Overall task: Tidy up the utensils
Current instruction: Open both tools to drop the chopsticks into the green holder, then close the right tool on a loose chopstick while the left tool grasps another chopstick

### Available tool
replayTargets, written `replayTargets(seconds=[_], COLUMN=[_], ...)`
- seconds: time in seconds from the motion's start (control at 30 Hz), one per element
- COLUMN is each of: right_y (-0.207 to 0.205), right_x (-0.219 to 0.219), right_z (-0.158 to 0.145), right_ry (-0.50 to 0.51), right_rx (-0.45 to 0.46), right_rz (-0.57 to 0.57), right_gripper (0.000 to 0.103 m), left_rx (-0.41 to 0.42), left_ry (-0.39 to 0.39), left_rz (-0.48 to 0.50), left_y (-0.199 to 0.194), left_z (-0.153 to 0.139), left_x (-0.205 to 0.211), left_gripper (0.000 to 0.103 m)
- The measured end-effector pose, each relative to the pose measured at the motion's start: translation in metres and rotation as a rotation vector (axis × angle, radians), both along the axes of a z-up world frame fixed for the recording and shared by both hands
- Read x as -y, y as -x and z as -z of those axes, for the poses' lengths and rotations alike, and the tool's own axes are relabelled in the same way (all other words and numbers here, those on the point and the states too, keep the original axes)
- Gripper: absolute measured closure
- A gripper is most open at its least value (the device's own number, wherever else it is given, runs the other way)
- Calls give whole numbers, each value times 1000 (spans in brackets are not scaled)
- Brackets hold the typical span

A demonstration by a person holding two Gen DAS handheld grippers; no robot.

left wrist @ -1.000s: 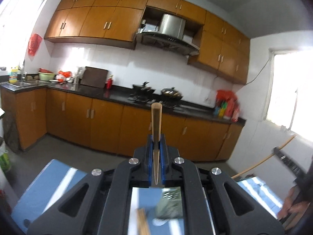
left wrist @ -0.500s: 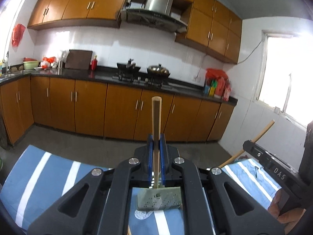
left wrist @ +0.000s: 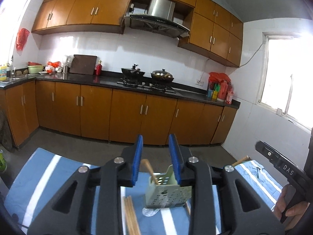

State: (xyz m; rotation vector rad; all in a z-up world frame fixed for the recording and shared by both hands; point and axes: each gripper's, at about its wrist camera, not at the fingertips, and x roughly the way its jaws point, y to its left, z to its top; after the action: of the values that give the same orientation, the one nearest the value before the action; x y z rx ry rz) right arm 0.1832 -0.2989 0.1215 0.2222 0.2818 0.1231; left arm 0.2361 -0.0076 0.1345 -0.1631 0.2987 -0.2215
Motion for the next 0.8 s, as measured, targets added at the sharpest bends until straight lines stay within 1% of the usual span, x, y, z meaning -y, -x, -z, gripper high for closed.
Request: replayTargets(seconds=[0.1,0.17,0.23,0.27,0.3,0.37,0.4,0.43,0.53,0.63,0.73,0.8], right_y=[11,13,12,10,8,6,6,5,6,5,1,3], right_x=[12,21,27,28,27,21,15,11,0,-9,-11,-14], right_z=[18,39,72,84,107,142,156,169,193,205,211,214], right_ry=[12,20,30,32,33,36,37,34,29,41,56,82], right_rx=[-51,-110,-211,-251,-319,-416,-451,-484,-537,-552,-578,-567], right_rz=[39,62,75,76,65,35,20,3,-28,-41,-49,-46], right_gripper=[69,69,69,69,70,79,81,82,82,82,83,87], left_rx=[-9,-39,-83,-111,-155,-231,-271,-295,-381,-431,-444,-449], left_ry=[-29,-64,-93,-107,-121,-126,-127,-130,-141,-123,-119,-121], left_rz=[-37,-70,-96,-107,-118,-127,-127,-128,-122,-99,-77,-64], left_y=[20,32,38,38,39,38,38,37,40,44,46,47], left_z=[6,21,41,52,70,98,113,122,156,177,182,184], left_x=[-12,-22,-31,-36,-41,-47,-50,-52,-55,-52,-45,-39], left_gripper=[67,65,63,63,63,63,63,63,63,63,63,63])
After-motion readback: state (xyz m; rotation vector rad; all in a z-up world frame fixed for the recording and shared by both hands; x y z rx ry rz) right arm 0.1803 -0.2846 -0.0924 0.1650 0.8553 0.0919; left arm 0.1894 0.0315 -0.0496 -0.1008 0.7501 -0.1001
